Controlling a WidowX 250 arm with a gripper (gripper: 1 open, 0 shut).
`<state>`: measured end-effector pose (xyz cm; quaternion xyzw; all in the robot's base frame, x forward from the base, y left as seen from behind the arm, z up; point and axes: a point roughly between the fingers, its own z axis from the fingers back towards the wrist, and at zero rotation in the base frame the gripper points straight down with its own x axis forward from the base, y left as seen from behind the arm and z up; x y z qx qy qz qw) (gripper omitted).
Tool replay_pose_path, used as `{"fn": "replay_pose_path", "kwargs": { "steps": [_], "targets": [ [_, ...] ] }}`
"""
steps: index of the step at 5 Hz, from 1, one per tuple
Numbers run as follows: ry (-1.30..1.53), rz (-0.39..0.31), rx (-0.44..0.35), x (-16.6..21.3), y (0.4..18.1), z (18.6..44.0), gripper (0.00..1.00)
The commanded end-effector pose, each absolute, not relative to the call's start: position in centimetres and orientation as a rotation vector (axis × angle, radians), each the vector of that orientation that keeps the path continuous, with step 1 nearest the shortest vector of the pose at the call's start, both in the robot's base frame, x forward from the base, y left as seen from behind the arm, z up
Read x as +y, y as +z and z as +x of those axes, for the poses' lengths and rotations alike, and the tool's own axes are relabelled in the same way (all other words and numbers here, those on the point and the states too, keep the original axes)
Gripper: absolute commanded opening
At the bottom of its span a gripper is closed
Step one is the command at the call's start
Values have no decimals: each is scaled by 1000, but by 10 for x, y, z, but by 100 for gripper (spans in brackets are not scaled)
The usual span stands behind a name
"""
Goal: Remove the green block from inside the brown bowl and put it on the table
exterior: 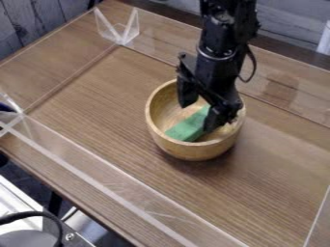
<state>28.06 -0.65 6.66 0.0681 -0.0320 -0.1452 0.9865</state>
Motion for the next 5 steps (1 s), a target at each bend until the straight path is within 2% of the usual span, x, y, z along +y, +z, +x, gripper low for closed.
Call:
{"fn": "replay_pose_path", "kwargs": {
  "steps": [1,3,5],
  "targets": [
    [-253,131,-117,-2,82,299,100],
    [-253,68,-90,7,71,287,100],
    [-248,36,-43,8,78,290,100]
  ]
}}
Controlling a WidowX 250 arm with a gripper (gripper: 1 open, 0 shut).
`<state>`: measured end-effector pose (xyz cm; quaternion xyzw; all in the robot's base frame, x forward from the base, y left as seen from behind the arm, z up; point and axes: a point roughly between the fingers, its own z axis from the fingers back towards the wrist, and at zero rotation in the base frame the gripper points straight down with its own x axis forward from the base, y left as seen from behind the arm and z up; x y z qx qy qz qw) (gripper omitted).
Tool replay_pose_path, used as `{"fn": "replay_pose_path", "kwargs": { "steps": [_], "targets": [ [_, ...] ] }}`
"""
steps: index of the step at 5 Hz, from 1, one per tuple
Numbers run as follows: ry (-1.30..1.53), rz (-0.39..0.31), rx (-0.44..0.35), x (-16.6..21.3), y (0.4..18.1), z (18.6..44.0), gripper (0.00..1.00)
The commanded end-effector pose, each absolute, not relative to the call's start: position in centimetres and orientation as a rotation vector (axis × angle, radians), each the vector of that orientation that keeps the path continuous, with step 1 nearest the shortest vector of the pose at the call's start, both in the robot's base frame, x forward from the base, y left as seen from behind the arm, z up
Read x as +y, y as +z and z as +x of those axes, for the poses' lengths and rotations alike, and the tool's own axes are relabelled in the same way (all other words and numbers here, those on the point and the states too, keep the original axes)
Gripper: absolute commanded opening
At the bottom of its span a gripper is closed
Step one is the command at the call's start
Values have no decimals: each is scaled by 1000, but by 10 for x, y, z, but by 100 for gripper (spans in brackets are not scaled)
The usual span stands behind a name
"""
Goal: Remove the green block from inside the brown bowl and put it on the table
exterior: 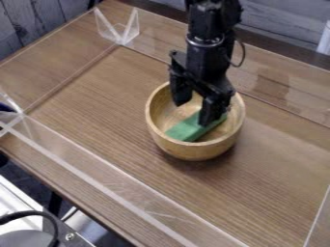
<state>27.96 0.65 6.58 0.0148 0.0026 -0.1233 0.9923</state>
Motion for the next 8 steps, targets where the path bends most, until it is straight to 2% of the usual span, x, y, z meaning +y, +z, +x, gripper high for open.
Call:
{"fn": "replay_pose_path", "kwargs": {
  "steps": [1,2,4,5,6,8],
  "targets": [
    [-241,33,-11,6,65,295,100],
    [-233,33,21,3,51,300,100],
    [-195,49,37,5,47,294,100],
    [-188,40,21,4,47,291,100],
    [-180,31,1,2,50,288,100],
    [-178,8,-26,3,64,298,100]
  ]
}}
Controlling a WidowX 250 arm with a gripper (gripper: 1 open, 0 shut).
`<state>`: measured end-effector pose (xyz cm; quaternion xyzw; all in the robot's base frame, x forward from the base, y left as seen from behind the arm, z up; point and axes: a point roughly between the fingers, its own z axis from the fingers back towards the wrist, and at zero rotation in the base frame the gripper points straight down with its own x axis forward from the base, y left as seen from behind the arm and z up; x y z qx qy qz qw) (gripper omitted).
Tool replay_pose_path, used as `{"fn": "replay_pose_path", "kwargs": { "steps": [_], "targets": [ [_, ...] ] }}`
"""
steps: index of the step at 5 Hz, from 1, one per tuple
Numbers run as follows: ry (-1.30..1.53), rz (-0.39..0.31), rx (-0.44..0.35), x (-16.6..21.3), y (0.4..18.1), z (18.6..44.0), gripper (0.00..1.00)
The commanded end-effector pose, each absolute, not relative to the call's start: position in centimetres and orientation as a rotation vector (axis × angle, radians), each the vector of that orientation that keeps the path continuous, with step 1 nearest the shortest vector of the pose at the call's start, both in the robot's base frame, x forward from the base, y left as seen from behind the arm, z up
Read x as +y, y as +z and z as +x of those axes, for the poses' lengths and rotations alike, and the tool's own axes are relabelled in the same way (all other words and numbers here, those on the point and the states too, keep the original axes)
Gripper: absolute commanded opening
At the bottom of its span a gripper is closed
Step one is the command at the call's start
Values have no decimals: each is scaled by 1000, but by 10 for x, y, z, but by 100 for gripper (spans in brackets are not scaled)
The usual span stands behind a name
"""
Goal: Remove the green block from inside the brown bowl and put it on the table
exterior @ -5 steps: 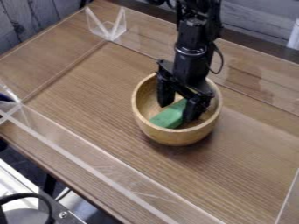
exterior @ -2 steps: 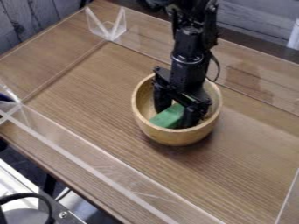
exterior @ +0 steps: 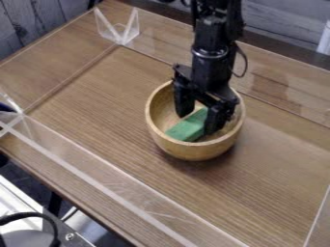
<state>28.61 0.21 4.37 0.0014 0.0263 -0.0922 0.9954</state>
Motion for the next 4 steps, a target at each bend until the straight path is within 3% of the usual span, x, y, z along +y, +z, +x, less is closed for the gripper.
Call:
{"fn": "replay_pose_path", "kwargs": {
  "steps": [1,4],
  "targets": [
    [-169,-2,-20,1,60,302,100],
    [-204,-31,24,6,44,304,100]
  ]
}}
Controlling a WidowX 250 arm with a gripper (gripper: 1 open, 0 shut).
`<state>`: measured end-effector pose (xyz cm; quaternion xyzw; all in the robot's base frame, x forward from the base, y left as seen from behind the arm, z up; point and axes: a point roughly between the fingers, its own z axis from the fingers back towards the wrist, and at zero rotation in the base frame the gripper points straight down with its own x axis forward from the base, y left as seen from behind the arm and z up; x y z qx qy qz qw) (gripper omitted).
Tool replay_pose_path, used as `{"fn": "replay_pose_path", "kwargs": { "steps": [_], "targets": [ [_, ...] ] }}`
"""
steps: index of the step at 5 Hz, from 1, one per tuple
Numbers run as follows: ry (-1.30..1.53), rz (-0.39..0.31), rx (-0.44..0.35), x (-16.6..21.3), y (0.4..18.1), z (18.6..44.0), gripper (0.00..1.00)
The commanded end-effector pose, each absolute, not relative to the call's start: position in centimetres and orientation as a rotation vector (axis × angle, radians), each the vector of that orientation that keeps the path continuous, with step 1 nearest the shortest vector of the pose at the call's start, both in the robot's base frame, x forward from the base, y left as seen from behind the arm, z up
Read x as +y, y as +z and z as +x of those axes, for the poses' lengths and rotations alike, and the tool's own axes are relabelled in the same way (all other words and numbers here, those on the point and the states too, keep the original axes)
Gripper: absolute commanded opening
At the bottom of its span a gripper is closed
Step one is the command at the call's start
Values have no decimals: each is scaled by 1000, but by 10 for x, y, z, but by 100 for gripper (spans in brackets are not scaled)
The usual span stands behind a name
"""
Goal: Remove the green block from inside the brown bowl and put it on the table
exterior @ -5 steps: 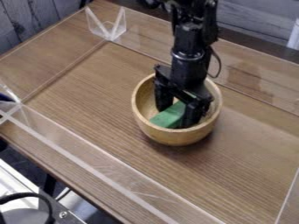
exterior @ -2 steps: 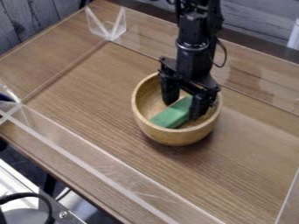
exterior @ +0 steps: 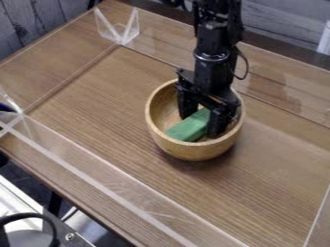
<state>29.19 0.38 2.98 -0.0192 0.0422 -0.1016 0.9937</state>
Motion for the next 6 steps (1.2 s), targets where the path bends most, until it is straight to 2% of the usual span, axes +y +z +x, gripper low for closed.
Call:
{"fn": "replay_pose_path", "kwargs": {
  "steps": [1,3,5,6],
  "targets": [
    [-227,-42,36,9,43,304,100],
    [-263,-21,14,9,42,296,100],
    [-235,-52,-29,13,48,302,100],
    [-202,-66,-8,13,46,293,100]
  ]
}}
